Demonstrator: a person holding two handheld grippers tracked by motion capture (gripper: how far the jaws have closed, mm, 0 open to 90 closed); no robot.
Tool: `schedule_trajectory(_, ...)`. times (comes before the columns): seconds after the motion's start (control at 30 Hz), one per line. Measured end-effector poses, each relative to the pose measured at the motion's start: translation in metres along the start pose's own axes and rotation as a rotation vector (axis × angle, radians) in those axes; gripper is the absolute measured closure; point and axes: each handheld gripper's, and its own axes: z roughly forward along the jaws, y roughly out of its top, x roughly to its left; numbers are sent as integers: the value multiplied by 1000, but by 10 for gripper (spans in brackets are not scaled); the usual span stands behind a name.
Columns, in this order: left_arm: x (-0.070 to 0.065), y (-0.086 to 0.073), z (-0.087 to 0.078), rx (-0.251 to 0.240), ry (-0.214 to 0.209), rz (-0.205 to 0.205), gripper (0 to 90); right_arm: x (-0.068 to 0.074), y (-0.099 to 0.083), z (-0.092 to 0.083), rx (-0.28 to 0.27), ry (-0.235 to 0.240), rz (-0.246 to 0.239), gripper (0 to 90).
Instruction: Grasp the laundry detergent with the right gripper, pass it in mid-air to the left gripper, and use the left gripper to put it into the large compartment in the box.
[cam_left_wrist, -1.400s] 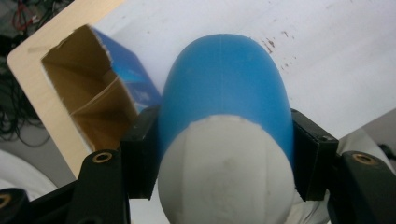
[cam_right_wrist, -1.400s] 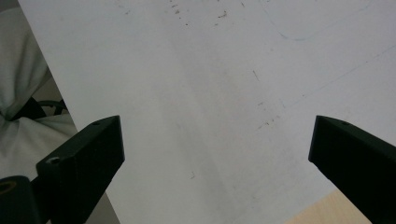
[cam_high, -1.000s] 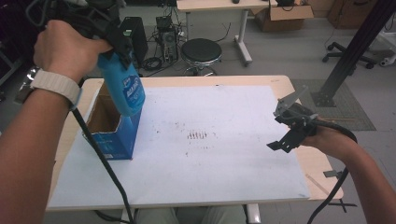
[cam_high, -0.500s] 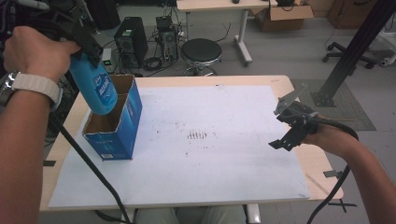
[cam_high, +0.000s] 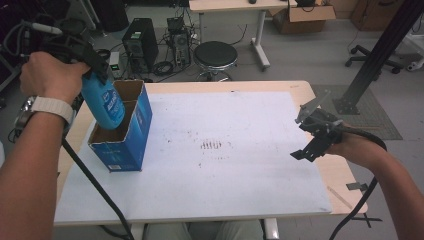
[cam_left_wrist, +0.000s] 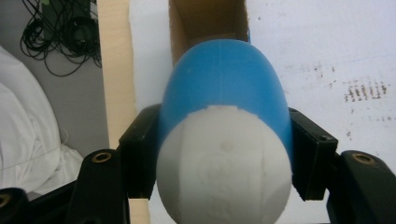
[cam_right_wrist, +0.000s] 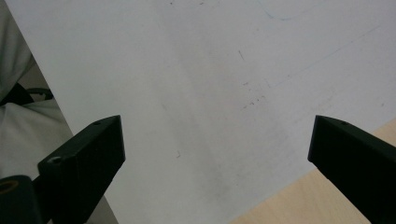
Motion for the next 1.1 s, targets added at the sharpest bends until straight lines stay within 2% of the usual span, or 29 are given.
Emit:
schedule_trajectory(0.33,1,-8,43,-3,16,22,383,0,-11,4,8,-1,21,37)
schedule_trajectory(0.57,-3,-15,73,5,26,33,383,0,-11,5,7,-2,24,37)
schedule_trajectory(0.73,-7,-19,89,0,18,39,383,0,-11,7,12,-1,21,37)
schedule_trajectory(0.97,-12,-23,110,9,38,67,384,1,-11,10,14,2,21,37)
schedule_trajectory(1.1,-11,-26,120,16,30,63,384,1,-12,12,20,4,23,38)
